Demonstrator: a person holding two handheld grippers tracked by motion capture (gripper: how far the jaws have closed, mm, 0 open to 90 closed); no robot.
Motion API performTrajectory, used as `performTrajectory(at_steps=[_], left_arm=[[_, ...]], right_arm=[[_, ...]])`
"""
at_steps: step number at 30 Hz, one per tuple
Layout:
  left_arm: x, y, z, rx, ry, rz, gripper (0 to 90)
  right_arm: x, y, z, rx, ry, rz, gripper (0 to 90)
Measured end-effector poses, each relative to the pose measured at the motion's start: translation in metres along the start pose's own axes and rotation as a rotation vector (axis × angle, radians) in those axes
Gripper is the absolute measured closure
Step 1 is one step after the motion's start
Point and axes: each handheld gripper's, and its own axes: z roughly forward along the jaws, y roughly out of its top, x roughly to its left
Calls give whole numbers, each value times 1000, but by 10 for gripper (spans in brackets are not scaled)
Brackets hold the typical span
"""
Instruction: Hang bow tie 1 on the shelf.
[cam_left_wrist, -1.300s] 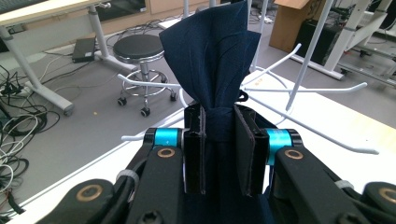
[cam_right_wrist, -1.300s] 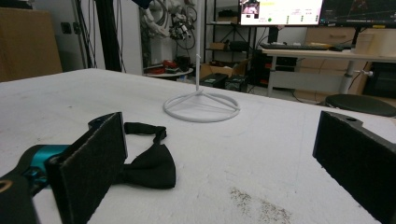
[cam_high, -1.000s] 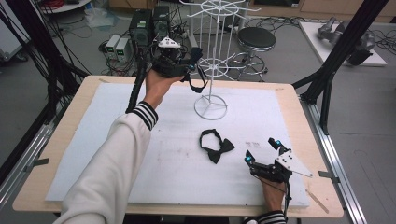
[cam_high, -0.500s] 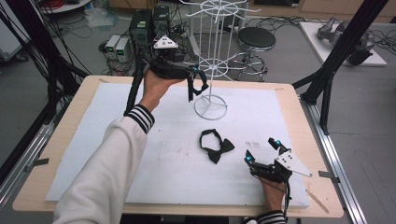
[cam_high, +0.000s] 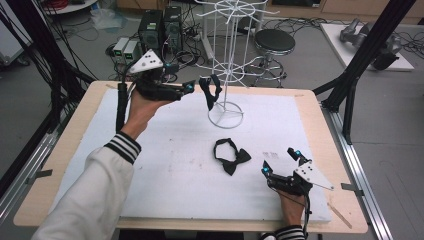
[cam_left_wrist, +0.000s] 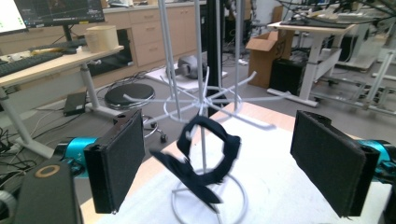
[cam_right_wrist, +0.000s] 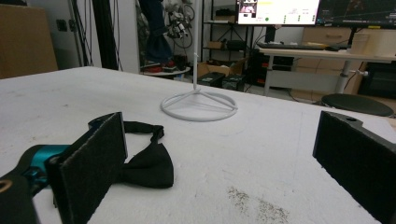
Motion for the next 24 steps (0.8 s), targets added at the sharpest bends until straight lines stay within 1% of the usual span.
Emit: performTrajectory(at_steps=[2,5,8,11,13,14,15,19,20,24], left_arm=[[2,-8,-13,-24,-9,-12,178],[3,-20,-30,-52,-9,-19,178],[4,-33,-48,-57,-4,-10,178],[3,-46,-67,-73,4,-7,178],[3,-56,-81,-86,21,-4,178],[2,-61,-88,-87,30,1,178],[2,-67,-96,-88,39,1,178],[1,-91,-124,-84,69,-5,178],[1,-96,-130,-84,77,-11,178],[-2,-113,-149,-92,104,-7,178]], right_arm=[[-1,0,0,-3,-3,-8,22],[0,0,0,-3,-2,-13,22],[1,0,0,-4,-6,-19,22],[0,0,0,-7,-4,-20,22],[1,0,-1,-8,-5,-20,22],[0,0,0,-11,-6,-25,22],[1,0,-1,-5,-4,-18,22],[1,0,-1,-4,-4,-17,22],[1,0,0,-7,-6,-24,22],[1,0,-1,-4,-6,-21,22]])
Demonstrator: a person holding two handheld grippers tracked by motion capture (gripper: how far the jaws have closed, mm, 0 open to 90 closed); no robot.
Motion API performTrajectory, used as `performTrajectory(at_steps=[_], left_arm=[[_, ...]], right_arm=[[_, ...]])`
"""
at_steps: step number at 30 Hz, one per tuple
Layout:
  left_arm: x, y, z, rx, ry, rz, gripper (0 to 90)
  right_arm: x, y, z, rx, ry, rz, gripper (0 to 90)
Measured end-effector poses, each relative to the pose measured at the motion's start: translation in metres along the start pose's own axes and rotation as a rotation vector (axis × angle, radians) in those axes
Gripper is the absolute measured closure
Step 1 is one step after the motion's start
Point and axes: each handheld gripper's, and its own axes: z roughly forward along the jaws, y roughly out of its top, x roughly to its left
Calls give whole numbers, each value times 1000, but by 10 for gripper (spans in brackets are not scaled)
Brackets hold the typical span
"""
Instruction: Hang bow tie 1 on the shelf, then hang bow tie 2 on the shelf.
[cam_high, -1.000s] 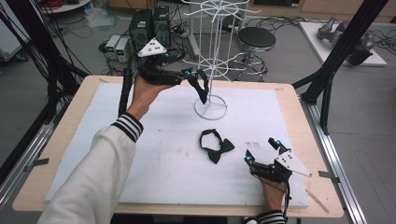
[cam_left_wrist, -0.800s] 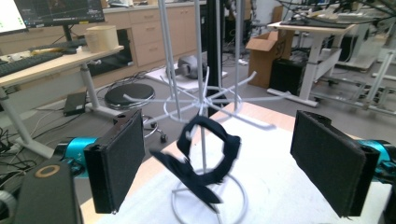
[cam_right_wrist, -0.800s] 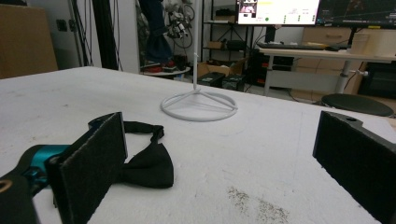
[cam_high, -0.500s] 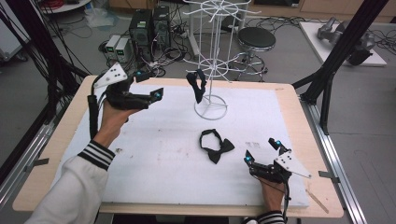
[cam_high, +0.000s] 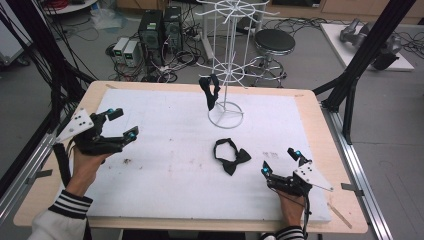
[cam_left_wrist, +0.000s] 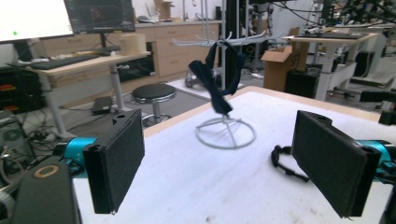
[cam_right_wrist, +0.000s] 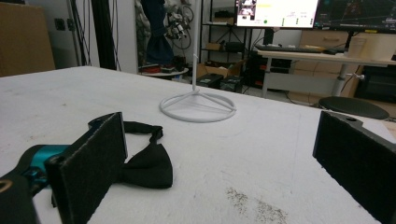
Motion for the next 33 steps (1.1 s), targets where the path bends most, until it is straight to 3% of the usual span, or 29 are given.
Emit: performTrajectory(at_steps=[8,12,17,33], left_arm=[[-8,-30,-11,-11,-14,5,178],[-7,-41,-10,-18,-13,-20,178],[-10,-41,-10,-23,-8,-2,178],[-10,-49,-17,-31,3,-5,178]], right_arm=[[0,0,0,-6,-9,-4,22],[0,0,0,-5,-9,-3,22],[-1,0,0,-8,-9,-4,22],[-2,1,1,2,-2,12,22]])
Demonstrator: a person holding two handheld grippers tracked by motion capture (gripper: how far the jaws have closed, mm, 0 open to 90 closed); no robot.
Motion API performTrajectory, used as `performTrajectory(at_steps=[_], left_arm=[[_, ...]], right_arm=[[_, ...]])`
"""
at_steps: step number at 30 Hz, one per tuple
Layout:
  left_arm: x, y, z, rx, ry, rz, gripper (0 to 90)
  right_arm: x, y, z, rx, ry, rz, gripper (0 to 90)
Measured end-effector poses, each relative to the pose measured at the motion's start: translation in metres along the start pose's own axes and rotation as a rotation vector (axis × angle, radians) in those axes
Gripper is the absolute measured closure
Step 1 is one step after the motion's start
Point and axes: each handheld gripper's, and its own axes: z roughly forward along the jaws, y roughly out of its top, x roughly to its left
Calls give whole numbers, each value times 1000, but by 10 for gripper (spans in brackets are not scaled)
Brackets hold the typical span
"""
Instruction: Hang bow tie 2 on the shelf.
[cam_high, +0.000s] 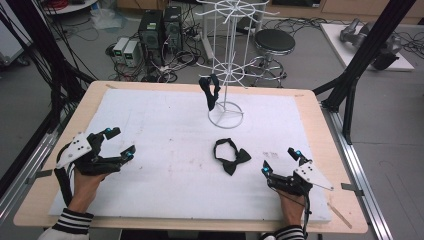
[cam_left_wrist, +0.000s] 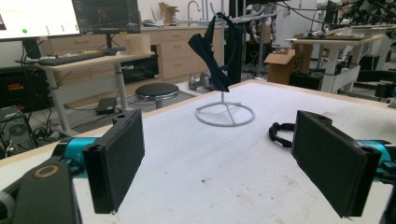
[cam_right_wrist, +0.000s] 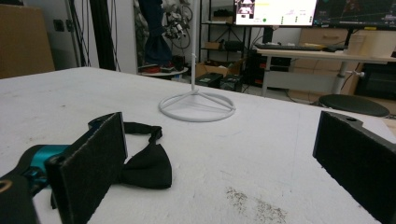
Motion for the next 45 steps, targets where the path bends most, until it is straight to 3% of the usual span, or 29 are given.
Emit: performTrajectory(at_steps=[4,12,18,23,29,35,45], left_arm=[[1,-7,-2,3,-18,-8,178],[-1,-17,-3,15,-39,1,168],[-4,-25,-3,22,-59,9,161],[-4,-31,-8,8,-60,11,159],[-4,-36,-11,-17,-72,10,138],[-3,-42,-11,-15,-72,1,134],[-2,-48,-10,-16,-48,-12,128]], right_arm=[[1,2,1,15,34,10,22],[5,23,9,92,134,-78,22],[4,45,25,228,237,-138,23],[6,60,42,316,355,-225,41],[10,67,61,427,460,-319,46],[16,72,77,543,516,-440,48],[28,81,97,629,625,-615,49]])
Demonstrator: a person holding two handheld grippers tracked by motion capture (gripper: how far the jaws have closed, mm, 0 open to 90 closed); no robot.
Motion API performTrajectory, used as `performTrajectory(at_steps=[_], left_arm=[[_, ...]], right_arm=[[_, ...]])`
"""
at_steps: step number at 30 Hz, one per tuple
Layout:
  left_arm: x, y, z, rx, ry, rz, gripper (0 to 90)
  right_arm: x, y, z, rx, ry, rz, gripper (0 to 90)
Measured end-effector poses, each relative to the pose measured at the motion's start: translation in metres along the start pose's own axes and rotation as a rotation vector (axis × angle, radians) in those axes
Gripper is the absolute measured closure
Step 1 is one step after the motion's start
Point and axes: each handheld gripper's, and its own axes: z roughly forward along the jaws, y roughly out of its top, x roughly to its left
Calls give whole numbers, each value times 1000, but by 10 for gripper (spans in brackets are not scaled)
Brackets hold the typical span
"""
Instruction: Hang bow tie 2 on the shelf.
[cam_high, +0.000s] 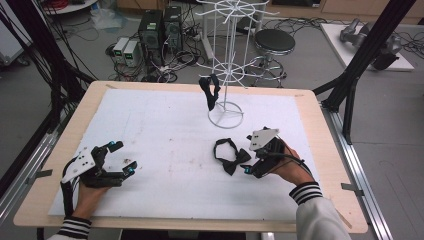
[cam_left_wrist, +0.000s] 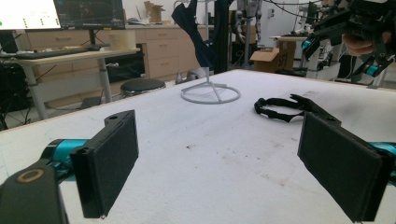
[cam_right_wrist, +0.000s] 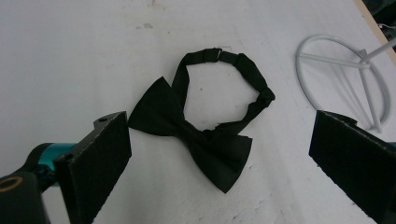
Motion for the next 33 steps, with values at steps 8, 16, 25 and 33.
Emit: performTrajectory(at_steps=[8,16,25,33], left_arm=[[-1,-4,0,-2,23,5,128],[-3,-7,1,4,22,-1,128],[-3,-8,0,-10,39,-9,128],[-3,-8,-1,-14,44,-6,128]], right_arm=[[-2,13,16,113,79,-147,67],[-5,17,30,164,149,-209,174],[-3,16,40,209,180,-263,254],[-3,17,46,264,210,-310,337]])
